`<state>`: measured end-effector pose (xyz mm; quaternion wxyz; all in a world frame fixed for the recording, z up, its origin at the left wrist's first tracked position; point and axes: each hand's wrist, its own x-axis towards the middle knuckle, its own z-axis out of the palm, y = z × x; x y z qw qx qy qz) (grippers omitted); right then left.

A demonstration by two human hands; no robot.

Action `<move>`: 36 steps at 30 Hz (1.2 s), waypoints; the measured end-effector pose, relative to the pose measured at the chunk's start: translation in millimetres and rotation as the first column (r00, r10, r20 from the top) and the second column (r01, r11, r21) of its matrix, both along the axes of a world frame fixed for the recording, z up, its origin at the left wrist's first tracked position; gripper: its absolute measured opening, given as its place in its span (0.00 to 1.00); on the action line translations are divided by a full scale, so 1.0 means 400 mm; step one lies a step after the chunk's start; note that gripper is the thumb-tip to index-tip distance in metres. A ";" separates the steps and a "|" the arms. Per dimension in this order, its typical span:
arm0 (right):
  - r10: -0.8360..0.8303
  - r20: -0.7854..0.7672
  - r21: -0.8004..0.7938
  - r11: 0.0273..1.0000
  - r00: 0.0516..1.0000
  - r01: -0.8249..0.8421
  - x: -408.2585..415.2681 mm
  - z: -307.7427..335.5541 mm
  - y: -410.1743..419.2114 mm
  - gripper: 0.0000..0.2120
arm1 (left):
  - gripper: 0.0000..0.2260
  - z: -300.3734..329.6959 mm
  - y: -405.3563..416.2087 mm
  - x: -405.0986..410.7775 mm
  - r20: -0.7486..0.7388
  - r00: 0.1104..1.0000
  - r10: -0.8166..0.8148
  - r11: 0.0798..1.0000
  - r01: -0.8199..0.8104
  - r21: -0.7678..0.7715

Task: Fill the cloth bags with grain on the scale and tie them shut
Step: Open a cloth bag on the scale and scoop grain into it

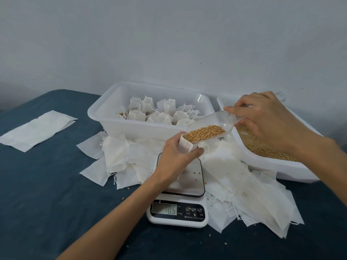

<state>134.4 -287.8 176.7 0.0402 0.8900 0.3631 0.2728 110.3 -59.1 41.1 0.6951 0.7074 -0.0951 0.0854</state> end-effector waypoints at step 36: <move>0.023 0.036 -0.003 1.000 0.999 -0.023 0.000 -0.002 0.004 0.21 | 0.17 0.000 0.002 0.000 -0.023 1.000 0.015 1.000 -0.015 0.027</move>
